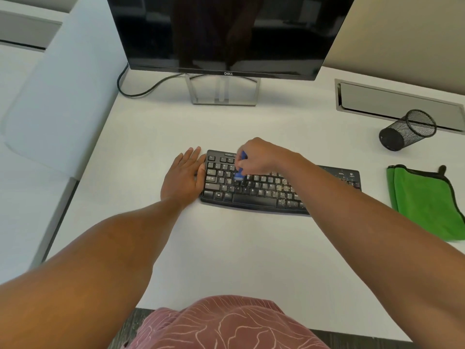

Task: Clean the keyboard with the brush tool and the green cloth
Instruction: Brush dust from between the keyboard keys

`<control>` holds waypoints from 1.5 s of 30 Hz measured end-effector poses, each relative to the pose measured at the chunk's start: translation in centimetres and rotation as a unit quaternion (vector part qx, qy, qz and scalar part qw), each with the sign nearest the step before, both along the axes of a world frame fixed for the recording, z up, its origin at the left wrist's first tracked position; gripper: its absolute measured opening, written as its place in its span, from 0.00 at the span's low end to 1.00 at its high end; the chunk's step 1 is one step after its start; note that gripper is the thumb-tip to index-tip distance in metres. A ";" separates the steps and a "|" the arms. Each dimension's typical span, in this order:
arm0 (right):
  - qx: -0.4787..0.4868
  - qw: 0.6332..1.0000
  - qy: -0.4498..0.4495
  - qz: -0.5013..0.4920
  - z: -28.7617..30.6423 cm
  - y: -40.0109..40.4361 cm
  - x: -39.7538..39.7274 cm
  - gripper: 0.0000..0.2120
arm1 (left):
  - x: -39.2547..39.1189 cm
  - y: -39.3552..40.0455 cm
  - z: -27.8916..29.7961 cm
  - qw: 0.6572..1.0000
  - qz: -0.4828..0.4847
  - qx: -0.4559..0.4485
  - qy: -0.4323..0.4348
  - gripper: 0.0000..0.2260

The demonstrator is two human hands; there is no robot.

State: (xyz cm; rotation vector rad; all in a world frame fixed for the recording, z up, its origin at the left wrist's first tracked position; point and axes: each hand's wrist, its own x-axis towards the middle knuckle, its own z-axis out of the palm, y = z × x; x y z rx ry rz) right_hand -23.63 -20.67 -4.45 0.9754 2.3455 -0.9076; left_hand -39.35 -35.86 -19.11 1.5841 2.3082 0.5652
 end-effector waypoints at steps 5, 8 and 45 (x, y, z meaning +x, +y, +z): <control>-0.039 0.986 0.141 -0.084 -1.2 -1.6 -2.1 0.08 | 0.1 0.0 0.1 1.000 0.002 0.003 0.000 0.24; -0.043 0.987 0.126 -0.087 -1.9 -1.9 -2.6 0.08 | 0.1 0.0 0.1 1.000 0.004 0.003 -0.003 0.25; -0.016 0.996 0.086 -0.028 -0.6 -1.5 -3.9 0.08 | -0.1 0.0 0.2 1.000 -0.014 -0.021 0.004 0.24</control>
